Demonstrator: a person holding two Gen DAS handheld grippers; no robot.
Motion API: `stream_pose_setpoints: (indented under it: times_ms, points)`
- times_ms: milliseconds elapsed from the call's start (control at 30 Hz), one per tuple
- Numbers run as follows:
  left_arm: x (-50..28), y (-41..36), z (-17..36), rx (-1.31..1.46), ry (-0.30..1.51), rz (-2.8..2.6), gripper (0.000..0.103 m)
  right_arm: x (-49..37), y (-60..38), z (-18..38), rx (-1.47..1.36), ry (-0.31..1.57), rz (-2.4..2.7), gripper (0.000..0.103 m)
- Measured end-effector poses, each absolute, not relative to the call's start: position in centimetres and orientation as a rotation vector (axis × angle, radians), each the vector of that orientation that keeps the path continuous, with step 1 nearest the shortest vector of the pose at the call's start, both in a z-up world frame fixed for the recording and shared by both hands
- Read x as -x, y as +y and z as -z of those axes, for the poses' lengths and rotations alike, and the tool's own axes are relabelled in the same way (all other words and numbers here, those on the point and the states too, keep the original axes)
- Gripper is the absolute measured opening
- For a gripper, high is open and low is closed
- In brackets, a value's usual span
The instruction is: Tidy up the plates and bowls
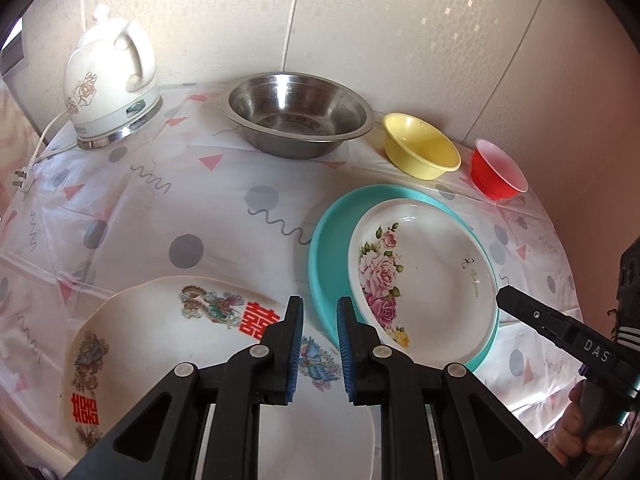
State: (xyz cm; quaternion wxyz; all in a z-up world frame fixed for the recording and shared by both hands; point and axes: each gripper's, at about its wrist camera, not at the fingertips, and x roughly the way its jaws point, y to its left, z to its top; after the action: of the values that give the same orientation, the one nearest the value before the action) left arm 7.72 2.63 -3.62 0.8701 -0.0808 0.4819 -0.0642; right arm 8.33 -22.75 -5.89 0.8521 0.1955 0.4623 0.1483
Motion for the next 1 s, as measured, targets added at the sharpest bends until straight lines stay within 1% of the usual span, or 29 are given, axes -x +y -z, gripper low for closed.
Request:
stream_pose_setpoints:
  times_ms: [233, 500, 567, 833, 1000]
  points:
    - [-7.0, 5.0, 3.2, 0.227, 0.998, 0.13, 0.018, -7.2, -20.6, 4.9, -0.425, 0.982, -0.475, 0.03]
    - [-5.7, 9.4, 2.3, 0.283, 0.964, 0.071, 0.018, -5.9, -15.4, 5.5, -0.384, 1.059, -0.691, 0.03]
    - [-5.1, 10.8, 2.1, 0.293, 0.956, 0.051, 0.021, -5.6, -14.3, 6.0, -0.367, 1.084, -0.718, 0.03]
    - [-2.2, 16.4, 1.8, 0.332, 0.921, -0.026, 0.022, -5.2, -11.9, 7.9, -0.333, 1.153, -0.753, 0.03]
    - [0.1, 19.4, 2.5, 0.344, 0.921, -0.064, 0.028, -5.1, -11.5, 8.2, -0.332, 1.16, -0.768, 0.03]
